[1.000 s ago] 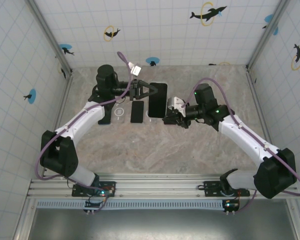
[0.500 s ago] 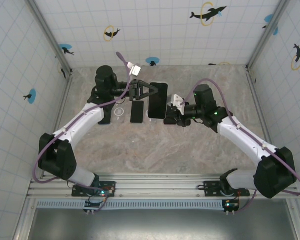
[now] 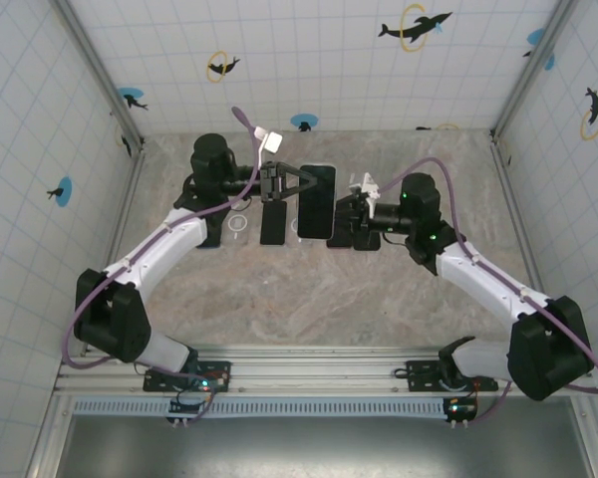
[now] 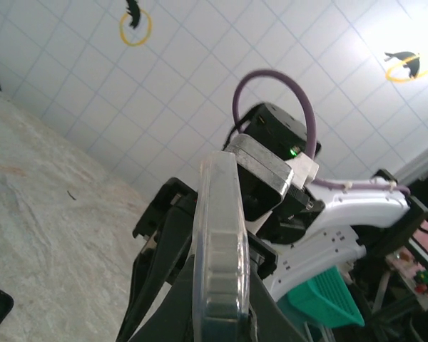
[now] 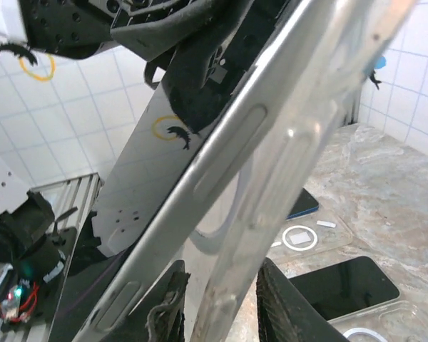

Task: Take the phone out of the phone case

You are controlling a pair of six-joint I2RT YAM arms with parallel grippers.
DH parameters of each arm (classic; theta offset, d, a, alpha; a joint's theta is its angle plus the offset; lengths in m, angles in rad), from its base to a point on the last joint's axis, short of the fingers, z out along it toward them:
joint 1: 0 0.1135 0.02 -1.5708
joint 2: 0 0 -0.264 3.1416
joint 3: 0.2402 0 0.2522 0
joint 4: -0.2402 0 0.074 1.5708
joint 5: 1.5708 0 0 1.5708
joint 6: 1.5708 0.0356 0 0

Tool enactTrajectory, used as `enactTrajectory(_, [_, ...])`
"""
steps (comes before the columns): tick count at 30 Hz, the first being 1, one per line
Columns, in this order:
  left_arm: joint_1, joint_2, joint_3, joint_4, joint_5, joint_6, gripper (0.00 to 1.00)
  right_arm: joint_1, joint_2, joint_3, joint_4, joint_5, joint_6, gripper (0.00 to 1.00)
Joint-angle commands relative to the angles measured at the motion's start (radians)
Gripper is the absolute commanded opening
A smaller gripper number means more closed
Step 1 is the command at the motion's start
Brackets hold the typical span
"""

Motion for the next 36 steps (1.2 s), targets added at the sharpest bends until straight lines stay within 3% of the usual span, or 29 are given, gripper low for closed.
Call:
enactTrajectory(1, [-0.026,-0.018,-0.041,0.07,-0.181,-0.148,0.0,0.002,-0.039,-0.059,0.322,0.033,0.303,0.3])
enactTrajectory(7, [-0.035,-0.042,-0.127,0.164,-0.392,-0.408,0.0,0.018,-0.023,-0.19,0.649,0.181,0.761,0.29])
enactTrajectory(10, [-0.043,-0.054,-0.172,0.247,-0.462,-0.51,0.0,0.044,-0.02,-0.248,0.747,0.272,0.9,0.3])
enactTrajectory(17, [-0.05,-0.029,-0.224,0.356,-0.51,-0.654,0.0,0.099,-0.024,-0.308,0.82,0.401,1.036,0.3])
enactTrajectory(24, [-0.051,-0.013,-0.221,0.306,-0.507,-0.613,0.02,0.101,-0.012,-0.322,0.87,0.433,1.123,0.13])
enactTrajectory(28, [-0.05,-0.014,-0.229,0.264,-0.533,-0.61,0.16,0.103,0.006,-0.324,0.875,0.438,1.173,0.08])
enactTrajectory(36, [-0.05,-0.026,-0.252,0.206,-0.6,-0.607,0.56,0.103,0.001,-0.335,0.804,0.516,1.222,0.04])
